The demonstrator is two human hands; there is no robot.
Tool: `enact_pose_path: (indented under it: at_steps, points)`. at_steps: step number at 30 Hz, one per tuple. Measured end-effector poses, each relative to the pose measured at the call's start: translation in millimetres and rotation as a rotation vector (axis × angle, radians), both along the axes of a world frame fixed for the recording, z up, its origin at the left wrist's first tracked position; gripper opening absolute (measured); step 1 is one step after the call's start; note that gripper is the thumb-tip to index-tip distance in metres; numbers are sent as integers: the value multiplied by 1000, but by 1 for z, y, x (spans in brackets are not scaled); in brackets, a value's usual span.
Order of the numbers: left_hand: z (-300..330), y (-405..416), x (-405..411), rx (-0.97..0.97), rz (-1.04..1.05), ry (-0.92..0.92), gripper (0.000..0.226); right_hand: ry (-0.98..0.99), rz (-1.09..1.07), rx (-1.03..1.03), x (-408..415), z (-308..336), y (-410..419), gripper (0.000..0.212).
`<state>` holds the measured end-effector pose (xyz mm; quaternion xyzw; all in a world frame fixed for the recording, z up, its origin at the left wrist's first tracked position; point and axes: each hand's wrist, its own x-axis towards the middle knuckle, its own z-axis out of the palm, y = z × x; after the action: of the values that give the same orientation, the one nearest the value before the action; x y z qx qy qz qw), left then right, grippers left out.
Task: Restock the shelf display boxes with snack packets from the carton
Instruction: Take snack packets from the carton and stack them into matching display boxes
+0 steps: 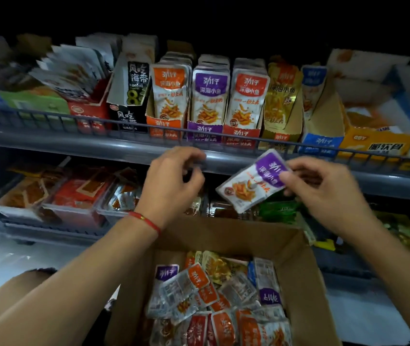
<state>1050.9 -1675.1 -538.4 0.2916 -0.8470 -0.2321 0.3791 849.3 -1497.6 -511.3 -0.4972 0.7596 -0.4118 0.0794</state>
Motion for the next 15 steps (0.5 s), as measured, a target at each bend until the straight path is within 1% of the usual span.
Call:
enact_pose_path:
  at_steps: [2,4,7,9,12,15]
  points:
    - [4,-13,0,-137,58,-10,28,68,-3,-71,3,19,-5,13]
    - [7,-22,-1,-219,66,-20,35,191,3,-99,6,37,-15,20]
    - [10,-27,-6,-279,20,11,40,409,11,-142,5,67,-38,24]
    - [12,-29,-9,-303,10,-5,43,541,7,-202,3,86,-55,27]
    - [15,-32,-12,-302,25,-104,56,654,-26,-267,4,113,-84,31]
    - [14,-35,-15,-366,18,-217,64,710,-23,-258,9,128,-110,33]
